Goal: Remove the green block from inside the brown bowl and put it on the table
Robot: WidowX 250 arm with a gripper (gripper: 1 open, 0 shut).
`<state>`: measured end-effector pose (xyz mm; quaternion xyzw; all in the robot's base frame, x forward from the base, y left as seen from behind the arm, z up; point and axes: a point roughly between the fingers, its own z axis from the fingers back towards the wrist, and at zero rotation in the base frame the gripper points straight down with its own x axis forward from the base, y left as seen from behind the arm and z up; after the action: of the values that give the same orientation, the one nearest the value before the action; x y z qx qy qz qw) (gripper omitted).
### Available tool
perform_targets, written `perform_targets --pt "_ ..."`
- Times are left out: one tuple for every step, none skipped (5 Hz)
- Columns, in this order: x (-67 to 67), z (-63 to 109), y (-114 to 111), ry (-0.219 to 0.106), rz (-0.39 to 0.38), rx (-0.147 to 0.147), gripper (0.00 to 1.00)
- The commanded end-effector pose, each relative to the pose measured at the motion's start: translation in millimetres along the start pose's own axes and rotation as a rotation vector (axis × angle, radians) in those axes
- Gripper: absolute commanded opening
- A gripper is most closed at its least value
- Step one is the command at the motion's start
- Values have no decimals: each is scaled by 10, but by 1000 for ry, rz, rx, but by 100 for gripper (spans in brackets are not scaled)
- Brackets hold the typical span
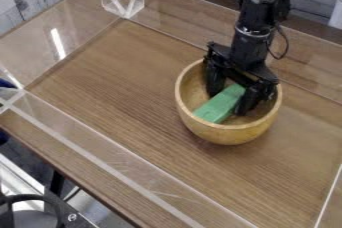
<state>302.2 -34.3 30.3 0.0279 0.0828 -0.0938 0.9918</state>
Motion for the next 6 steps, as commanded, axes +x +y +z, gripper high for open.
perform_targets --pt "37 332 62 -160 -43 -46 100" --pt "2 422 136 -227 -67 -89 100" --pt "-96 381 166 -253 -85 -69 100" --pt "-89 326 158 -264 -101 -47 100" --pt "-39 267 196 -270 -90 -69 100" --pt "-15 230 235 -273 -74 -91 100"
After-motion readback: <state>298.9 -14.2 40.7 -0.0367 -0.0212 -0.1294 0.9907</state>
